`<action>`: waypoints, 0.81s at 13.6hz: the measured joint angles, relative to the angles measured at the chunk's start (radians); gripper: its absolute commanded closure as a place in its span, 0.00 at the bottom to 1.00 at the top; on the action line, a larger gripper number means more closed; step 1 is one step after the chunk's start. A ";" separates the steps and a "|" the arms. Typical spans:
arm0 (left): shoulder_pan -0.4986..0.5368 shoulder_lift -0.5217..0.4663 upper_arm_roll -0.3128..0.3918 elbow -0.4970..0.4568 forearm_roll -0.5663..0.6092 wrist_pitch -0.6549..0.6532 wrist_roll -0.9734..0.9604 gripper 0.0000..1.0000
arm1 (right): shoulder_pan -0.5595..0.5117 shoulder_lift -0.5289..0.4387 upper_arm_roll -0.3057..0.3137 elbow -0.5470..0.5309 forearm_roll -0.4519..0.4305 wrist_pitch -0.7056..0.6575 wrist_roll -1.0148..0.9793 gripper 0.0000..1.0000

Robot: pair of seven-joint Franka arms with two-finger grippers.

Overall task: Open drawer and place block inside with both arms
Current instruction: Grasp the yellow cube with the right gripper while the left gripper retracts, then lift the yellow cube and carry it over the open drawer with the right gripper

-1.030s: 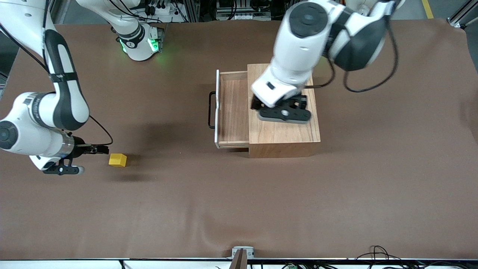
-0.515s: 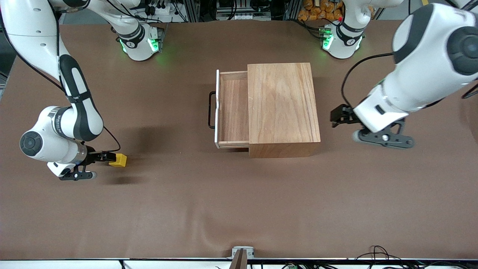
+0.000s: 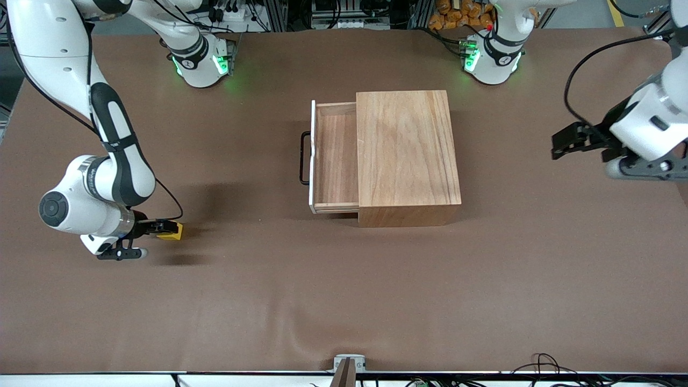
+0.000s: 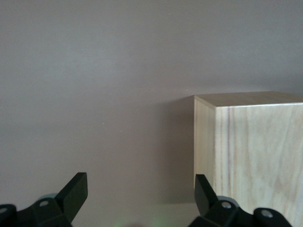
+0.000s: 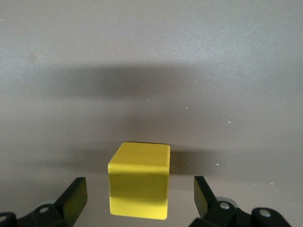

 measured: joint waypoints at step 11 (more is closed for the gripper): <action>-0.042 -0.216 0.180 -0.111 -0.006 -0.046 0.014 0.00 | -0.001 0.038 -0.004 0.006 0.001 -0.001 -0.035 0.99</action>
